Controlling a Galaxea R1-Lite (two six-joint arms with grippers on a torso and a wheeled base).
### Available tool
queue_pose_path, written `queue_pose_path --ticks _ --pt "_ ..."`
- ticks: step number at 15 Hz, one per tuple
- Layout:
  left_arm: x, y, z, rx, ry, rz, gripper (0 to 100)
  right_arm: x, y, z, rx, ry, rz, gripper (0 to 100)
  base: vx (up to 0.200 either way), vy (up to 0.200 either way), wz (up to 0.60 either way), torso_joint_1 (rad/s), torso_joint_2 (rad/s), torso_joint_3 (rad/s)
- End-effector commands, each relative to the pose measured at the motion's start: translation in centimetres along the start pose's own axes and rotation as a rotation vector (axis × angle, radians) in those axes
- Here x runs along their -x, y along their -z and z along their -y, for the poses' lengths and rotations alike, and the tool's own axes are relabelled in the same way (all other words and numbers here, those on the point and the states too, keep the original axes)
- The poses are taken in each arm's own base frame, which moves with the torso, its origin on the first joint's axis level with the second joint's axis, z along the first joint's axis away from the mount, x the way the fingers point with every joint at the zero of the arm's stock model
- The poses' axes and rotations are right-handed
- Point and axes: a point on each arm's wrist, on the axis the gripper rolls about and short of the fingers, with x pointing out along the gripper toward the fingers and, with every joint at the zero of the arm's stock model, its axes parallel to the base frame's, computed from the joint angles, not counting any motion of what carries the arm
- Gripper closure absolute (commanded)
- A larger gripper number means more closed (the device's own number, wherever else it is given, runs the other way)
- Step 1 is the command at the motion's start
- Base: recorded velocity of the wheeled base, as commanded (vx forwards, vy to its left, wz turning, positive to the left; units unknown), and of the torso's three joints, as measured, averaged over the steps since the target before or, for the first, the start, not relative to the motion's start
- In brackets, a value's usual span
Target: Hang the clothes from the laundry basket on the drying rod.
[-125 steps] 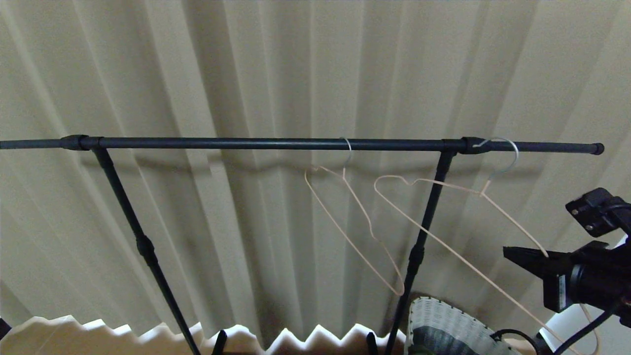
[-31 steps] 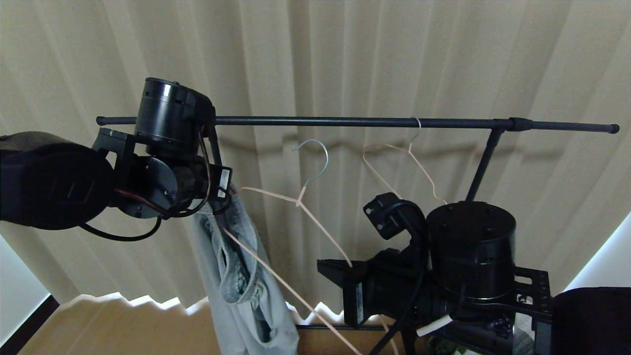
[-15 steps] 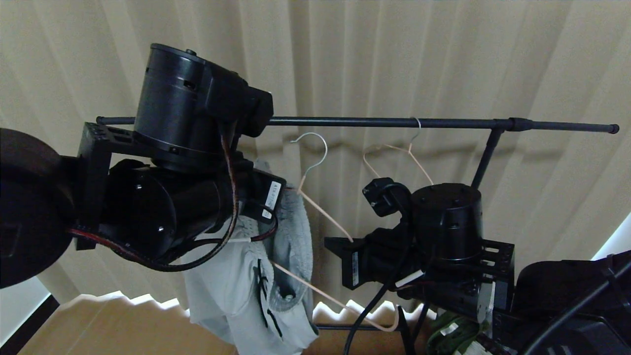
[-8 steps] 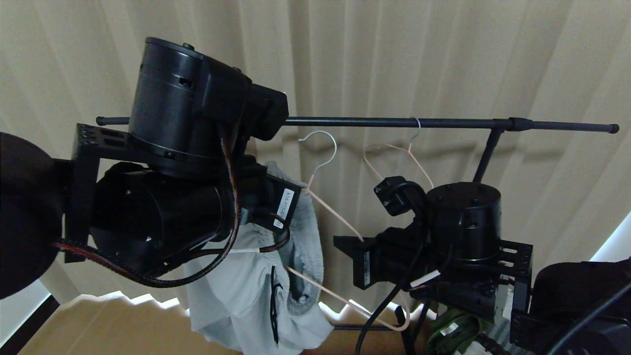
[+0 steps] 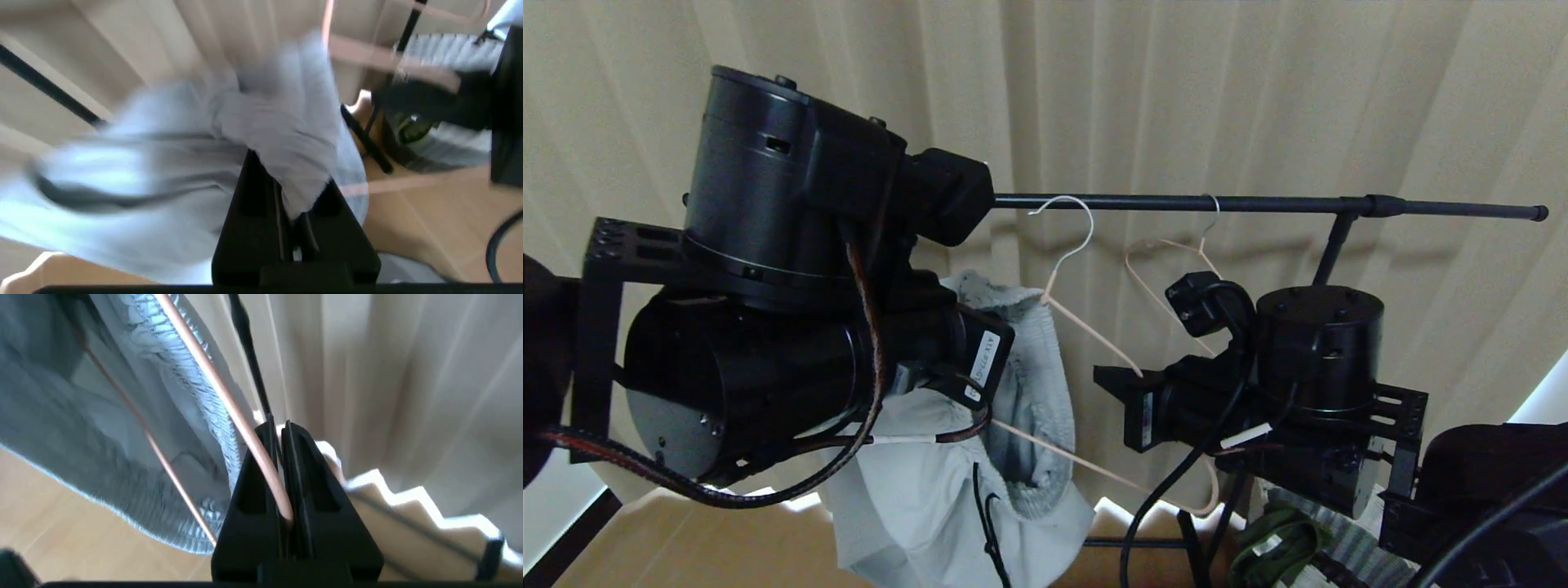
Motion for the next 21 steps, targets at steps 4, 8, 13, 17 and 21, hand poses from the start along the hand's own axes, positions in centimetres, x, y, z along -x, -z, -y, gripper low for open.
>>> queue_pose_path --ticks 4,8,13,17,21 --pt "-0.5 0.0 0.1 -0.012 0.001 0.037 100 0.5 -0.3 0.3 0.012 0.003 0.027 100 0.0 0.0 0.0 0.0 0.0 0.0" --pt "-0.5 0.5 0.2 -0.05 0.051 0.037 0 1.3 -0.7 0.2 0.011 -0.004 0.044 100 0.0 0.0 0.0 0.0 0.0 0.0" --pt "-0.3 0.6 0.1 -0.039 0.069 0.071 0 1.8 -1.0 0.2 0.034 -0.005 0.058 100 0.0 0.0 0.0 0.0 0.0 0.0" --pt "2.8 2.1 -1.0 -0.087 0.087 0.148 0 2.0 -1.1 2.1 0.103 0.045 0.103 100 0.0 0.0 0.0 0.0 0.0 0.0" --pt "5.6 2.8 -3.6 -0.187 0.129 0.239 0 2.9 -0.9 3.1 0.13 0.078 0.107 100 0.0 0.0 0.0 0.0 0.0 0.0"
